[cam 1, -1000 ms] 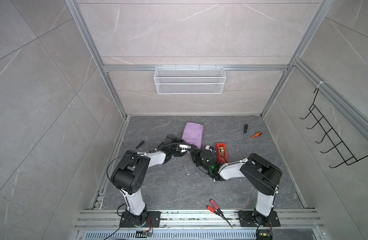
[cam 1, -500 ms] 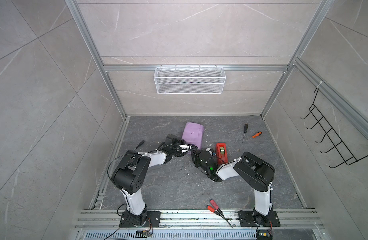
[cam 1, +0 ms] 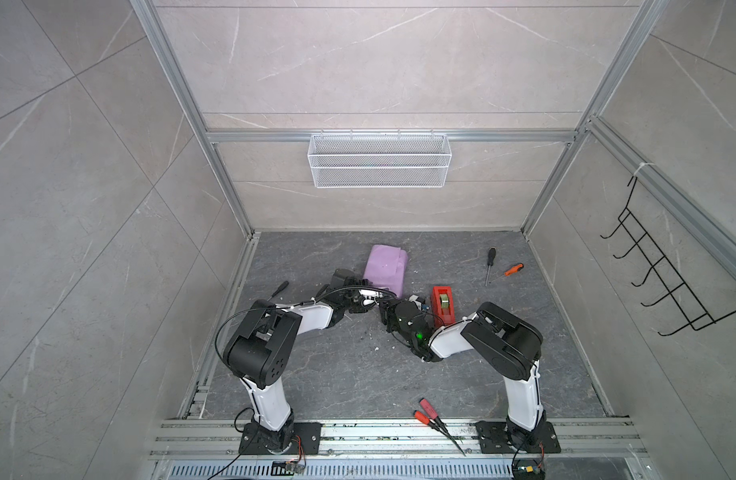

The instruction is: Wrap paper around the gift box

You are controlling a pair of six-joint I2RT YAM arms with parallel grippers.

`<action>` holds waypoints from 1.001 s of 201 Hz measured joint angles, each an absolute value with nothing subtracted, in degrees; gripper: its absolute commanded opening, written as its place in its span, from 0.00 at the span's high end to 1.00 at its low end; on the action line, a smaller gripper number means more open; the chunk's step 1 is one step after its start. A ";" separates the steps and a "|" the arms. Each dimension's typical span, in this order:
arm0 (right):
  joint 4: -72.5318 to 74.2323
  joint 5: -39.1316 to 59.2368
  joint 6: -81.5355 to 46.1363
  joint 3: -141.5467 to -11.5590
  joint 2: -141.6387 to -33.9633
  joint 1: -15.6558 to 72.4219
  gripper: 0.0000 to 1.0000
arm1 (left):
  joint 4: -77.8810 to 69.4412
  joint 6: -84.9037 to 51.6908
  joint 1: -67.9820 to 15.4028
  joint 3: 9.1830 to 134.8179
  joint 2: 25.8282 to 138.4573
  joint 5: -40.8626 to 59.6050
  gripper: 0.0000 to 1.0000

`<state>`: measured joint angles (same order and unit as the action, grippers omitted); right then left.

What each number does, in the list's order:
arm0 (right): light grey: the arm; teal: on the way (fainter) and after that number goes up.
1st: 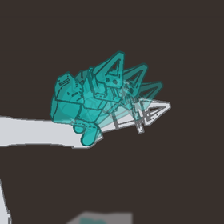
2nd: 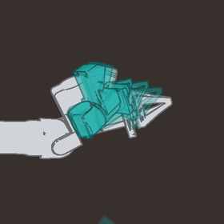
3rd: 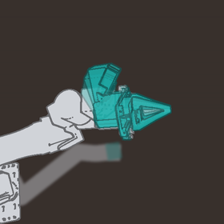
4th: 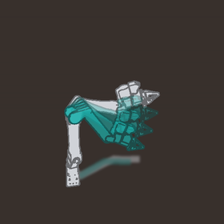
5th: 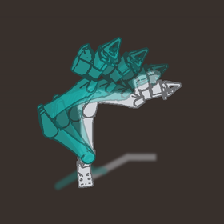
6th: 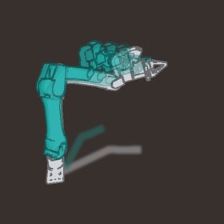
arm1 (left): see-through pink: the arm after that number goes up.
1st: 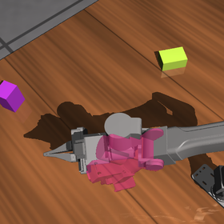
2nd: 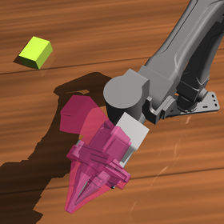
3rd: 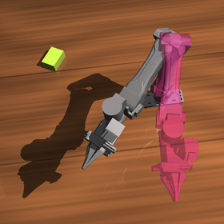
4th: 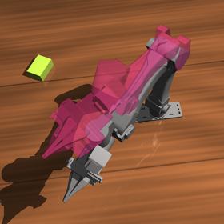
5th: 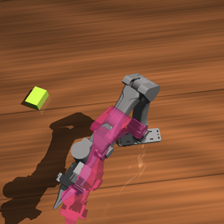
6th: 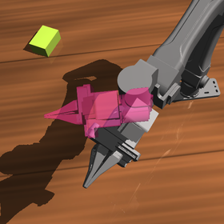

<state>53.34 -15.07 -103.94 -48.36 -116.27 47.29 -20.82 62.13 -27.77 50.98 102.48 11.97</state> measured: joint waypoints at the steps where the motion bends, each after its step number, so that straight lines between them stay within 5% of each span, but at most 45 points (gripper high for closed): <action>1: 53.36 -15.03 -103.88 -48.36 -116.27 47.29 0.86 | -20.82 62.13 -27.77 50.98 102.48 11.97 0.44; 32: 54.02 -15.29 -104.47 -48.38 -116.68 47.29 1.00 | -20.99 62.13 -27.77 50.98 102.59 11.97 0.44; 201: 56.42 -14.87 -103.33 -47.20 -116.79 47.66 1.00 | -21.30 62.13 -27.86 50.98 102.80 11.97 0.44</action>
